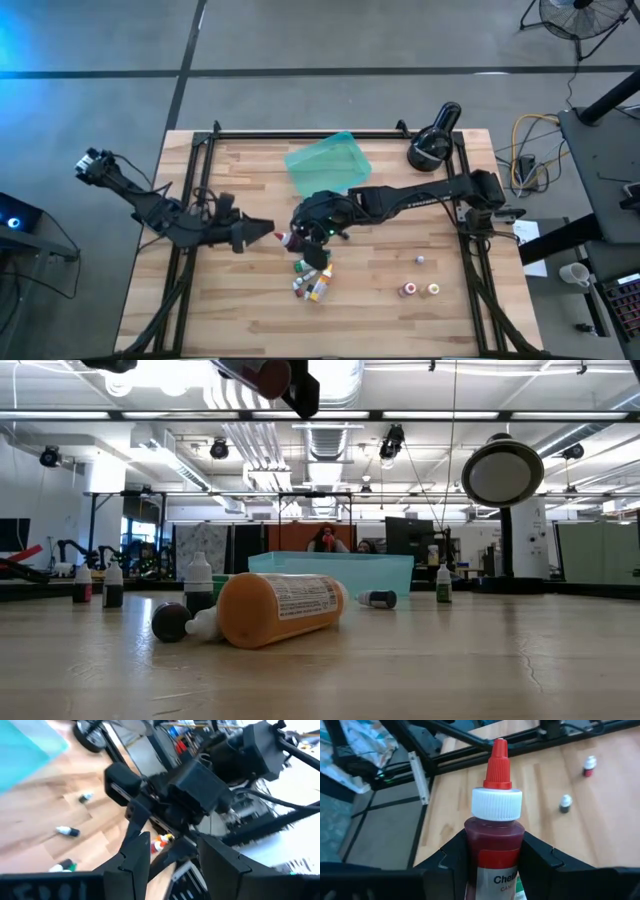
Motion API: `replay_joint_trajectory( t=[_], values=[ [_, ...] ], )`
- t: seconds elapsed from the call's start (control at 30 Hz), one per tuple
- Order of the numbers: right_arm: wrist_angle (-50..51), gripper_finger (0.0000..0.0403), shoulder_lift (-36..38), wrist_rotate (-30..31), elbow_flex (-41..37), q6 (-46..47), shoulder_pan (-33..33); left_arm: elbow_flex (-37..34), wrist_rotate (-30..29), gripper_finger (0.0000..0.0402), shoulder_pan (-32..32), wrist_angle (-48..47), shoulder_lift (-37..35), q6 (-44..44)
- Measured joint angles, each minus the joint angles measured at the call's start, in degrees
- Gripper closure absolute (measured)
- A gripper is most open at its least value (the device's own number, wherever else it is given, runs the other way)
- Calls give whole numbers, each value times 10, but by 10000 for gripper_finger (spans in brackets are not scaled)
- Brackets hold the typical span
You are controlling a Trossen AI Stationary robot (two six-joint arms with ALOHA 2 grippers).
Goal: Pick & Place food coloring
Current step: Adjust the blue small food coloring bottle
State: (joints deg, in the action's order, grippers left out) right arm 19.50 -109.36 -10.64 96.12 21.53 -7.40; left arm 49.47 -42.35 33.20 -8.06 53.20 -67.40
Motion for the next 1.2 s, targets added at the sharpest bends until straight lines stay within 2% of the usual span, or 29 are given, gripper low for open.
replay_joint_trajectory(
  t=[0.2,0.33,0.5,0.57,0.7,0.77,0.8,0.9,1.03,1.13,1.2],
  values=[
    [0,275,0,2,0,16,-9,0,10,265,20,16,13,9],
    [-2,275,0,83,0,35,-14,0,10,265,29,15,4,21],
    [-4,275,0,86,0,91,-22,0,23,265,55,-30,-20,14],
    [-1,275,0,125,0,119,-33,0,33,265,69,-50,-30,8],
    [-6,275,-1,141,0,168,-53,0,43,265,94,-80,-48,7],
    [-1,275,-4,180,0,196,-66,0,44,265,101,-91,-53,7],
    [0,275,-7,195,0,207,-72,0,45,265,103,-95,-54,8],
    [-5,275,-14,185,0,225,-88,0,59,265,106,-117,-55,7],
    [-1,275,-23,250,0,250,-116,0,84,265,106,-130,-52,8],
    [-19,276,-31,228,0,252,-123,0,106,265,106,-130,-45,24],
    [-18,276,-37,250,0,264,-129,0,118,265,106,-130,-40,36]
  ],
)
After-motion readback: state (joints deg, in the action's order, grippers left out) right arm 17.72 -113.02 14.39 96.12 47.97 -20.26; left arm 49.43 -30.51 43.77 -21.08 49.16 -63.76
